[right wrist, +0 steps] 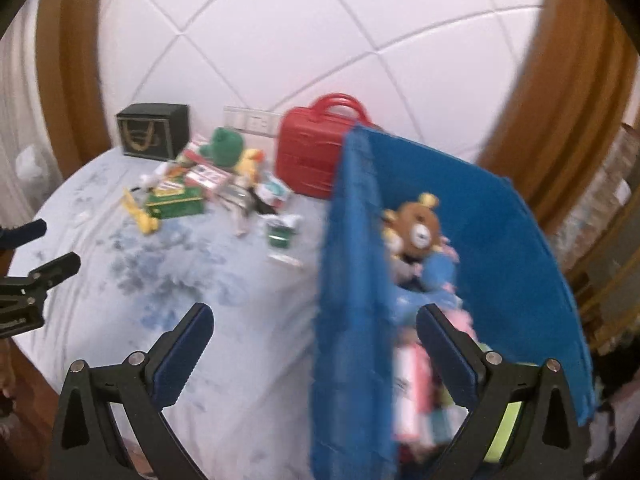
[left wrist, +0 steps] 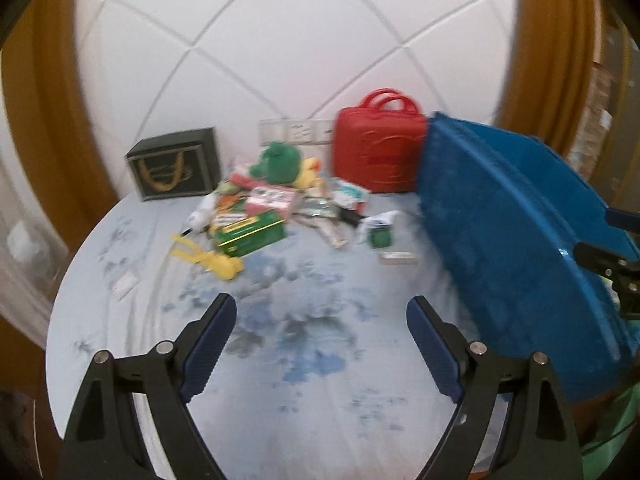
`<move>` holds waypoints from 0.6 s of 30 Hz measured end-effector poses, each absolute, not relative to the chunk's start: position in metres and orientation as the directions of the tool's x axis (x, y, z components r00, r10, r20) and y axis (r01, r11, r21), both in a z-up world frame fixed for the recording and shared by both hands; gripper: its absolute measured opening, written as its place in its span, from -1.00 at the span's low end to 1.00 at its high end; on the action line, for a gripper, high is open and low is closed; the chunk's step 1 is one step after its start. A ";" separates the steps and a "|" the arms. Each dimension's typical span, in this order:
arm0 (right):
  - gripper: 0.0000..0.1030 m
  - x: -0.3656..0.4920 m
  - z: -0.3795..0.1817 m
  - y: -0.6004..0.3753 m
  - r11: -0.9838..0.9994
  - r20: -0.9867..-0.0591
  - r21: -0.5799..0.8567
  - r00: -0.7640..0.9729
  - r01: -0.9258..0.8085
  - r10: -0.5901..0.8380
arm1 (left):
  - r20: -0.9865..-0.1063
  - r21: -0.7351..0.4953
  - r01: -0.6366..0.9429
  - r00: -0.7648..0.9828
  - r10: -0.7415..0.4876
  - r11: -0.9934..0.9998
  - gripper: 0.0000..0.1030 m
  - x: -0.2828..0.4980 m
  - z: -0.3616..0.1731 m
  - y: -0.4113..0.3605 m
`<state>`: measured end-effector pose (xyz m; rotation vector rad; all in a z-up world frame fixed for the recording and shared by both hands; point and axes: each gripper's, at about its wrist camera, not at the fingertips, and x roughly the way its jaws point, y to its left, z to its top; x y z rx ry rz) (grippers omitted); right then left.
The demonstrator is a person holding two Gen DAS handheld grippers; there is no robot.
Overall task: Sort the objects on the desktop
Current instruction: 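Move both open tools back over the table pile, then lower the left tool to the long pink-white box while the right tool approaches the white-red box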
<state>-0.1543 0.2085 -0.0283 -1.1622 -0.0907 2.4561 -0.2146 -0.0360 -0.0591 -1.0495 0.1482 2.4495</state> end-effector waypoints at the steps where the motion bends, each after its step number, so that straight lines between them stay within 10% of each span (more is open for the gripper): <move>1: 1.00 -0.163 -0.031 0.205 -0.915 -0.725 -0.229 -0.569 -0.332 0.388 | -0.711 -0.082 -0.444 -0.601 0.364 -0.892 0.70 -0.223 -0.063 -0.042; 18: 1.00 -0.291 -0.140 0.225 -0.949 -0.781 -0.169 -0.552 -0.267 0.294 | -0.803 -0.057 -0.306 -0.552 0.225 -0.950 0.70 -0.337 -0.152 -0.053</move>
